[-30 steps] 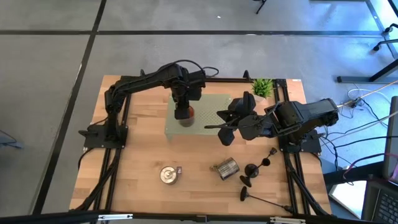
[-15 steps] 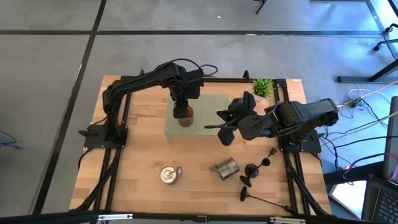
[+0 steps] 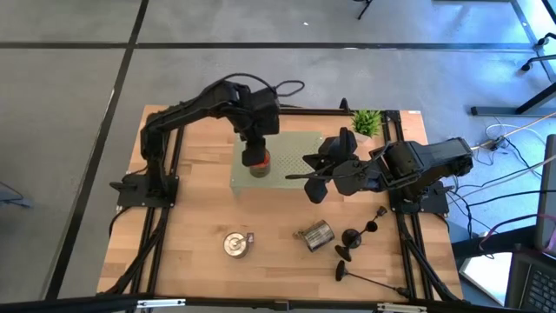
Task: Pick & Place candle stick holders
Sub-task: Put the orange scented candle on the shelf
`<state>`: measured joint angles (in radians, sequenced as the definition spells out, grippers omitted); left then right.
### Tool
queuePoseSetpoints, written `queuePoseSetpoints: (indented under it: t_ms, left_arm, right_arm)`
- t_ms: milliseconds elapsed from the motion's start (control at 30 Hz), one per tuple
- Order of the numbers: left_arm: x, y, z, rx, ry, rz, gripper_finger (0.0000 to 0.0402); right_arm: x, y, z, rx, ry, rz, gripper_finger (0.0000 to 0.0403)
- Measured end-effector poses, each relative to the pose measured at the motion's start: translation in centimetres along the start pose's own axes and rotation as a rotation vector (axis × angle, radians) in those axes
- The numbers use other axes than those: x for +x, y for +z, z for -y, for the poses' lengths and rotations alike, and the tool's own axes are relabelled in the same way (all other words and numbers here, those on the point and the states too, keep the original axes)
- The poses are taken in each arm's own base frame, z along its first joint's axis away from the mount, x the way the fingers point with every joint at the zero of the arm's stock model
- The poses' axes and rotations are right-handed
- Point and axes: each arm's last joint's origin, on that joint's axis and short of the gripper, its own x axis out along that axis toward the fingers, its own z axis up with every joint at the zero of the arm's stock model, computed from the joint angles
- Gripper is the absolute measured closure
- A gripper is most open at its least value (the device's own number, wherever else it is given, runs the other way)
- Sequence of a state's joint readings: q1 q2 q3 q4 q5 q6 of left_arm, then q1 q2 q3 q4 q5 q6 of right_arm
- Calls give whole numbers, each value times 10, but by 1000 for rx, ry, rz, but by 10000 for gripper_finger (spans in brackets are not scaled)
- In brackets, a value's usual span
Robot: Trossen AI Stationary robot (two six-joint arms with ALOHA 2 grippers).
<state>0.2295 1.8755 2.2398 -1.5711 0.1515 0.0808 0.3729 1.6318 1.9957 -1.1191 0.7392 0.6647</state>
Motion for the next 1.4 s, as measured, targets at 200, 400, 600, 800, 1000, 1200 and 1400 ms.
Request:
queuePoseSetpoints:
  t_ms: [200, 400, 600, 800, 1000, 1200, 1400]
  left_arm:
    - [9, 2, 29, 194, 75, -30, 400]
    - [22, 1, 34, 224, 86, -81, 400]
    - [37, -3, 26, 200, 80, -145, 400]
    - [49, -6, 25, 195, 75, -196, 400]
    - [52, -8, 25, 188, 72, -211, 400]
    - [52, -8, 25, 177, 52, -208, 400]
    - [52, -8, 25, 151, 26, -205, 400]
  right_arm:
    - [0, 0, 0, -9, 7, -6, 399]
    - [-2, -2, -2, -28, 23, -18, 399]
    - [-3, -4, -3, -42, 38, -31, 399]
    - [-3, -5, -2, -56, 36, -50, 399]
    - [-3, -7, -1, -69, 32, -66, 399]
    - [-3, -7, -1, -81, 37, -69, 399]
    - [-3, -7, -1, -87, 38, -70, 399]
